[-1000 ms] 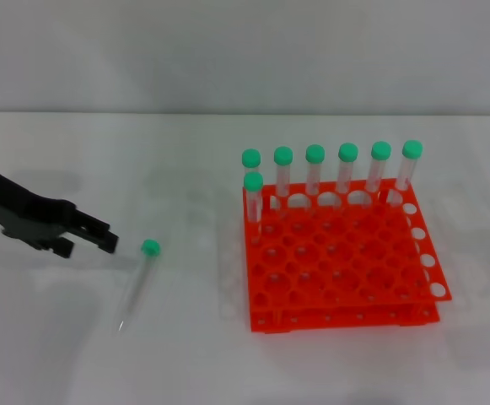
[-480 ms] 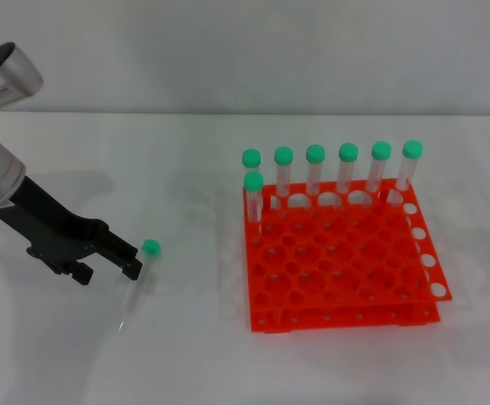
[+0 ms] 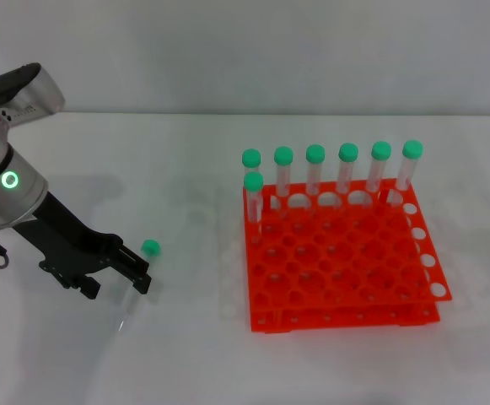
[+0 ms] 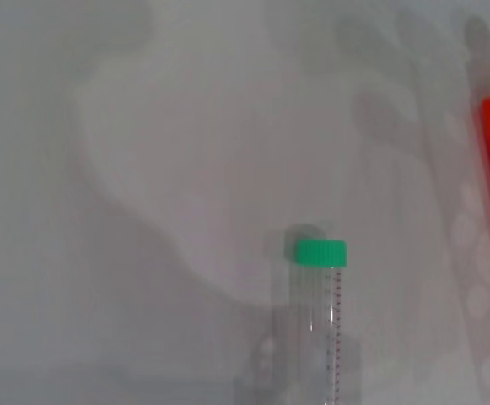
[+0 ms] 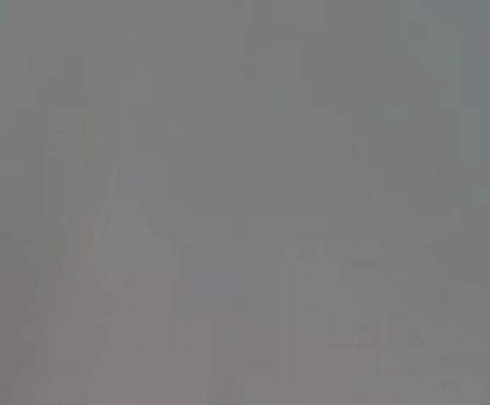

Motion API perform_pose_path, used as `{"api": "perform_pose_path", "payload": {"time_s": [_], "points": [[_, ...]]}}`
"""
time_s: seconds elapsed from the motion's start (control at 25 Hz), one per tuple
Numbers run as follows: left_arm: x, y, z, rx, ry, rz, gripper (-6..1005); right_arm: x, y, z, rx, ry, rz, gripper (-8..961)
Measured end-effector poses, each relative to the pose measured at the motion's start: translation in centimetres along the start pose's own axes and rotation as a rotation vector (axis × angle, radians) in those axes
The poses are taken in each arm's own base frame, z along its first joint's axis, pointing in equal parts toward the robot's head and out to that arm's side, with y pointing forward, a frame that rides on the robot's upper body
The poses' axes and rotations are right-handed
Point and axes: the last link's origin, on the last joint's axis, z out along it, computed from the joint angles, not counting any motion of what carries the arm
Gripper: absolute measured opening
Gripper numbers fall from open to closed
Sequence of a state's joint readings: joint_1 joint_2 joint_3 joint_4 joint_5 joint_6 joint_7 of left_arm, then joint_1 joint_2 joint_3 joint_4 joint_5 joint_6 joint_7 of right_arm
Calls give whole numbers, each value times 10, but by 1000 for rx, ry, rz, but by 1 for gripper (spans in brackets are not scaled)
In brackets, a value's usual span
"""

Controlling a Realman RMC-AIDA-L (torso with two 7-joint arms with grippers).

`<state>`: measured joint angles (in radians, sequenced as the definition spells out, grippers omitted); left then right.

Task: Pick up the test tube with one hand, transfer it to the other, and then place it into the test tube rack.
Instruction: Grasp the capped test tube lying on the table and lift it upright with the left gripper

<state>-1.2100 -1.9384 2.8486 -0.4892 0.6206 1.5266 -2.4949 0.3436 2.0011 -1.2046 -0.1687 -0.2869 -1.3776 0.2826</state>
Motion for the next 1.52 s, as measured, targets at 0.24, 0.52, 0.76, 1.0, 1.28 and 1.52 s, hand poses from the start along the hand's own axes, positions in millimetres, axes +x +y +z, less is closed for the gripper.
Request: {"api": "perform_pose_path", "payload": {"time_s": [0.24,0.52,0.76,1.0,1.28,1.52], "points": [[2,2,6,14,14,-3,847,0,-4,-1,34,-4,-7,855],[3,4,7,18,15,-1,845,0,-5,-3,38,-2,-8,855],[2,9,14,2,-3,7,625,0,-5,-2,37,-3,-8,855],[2,11,16,15,-17,14,510,-1,-5,0,35,-6,-8,855],[2,12,16,51,-53,28,496,-1,-4,0,35,-6,-8,855],[2,10,16,112,-73,30,496,-1,-4,2,33,-7,-7,855]]}}
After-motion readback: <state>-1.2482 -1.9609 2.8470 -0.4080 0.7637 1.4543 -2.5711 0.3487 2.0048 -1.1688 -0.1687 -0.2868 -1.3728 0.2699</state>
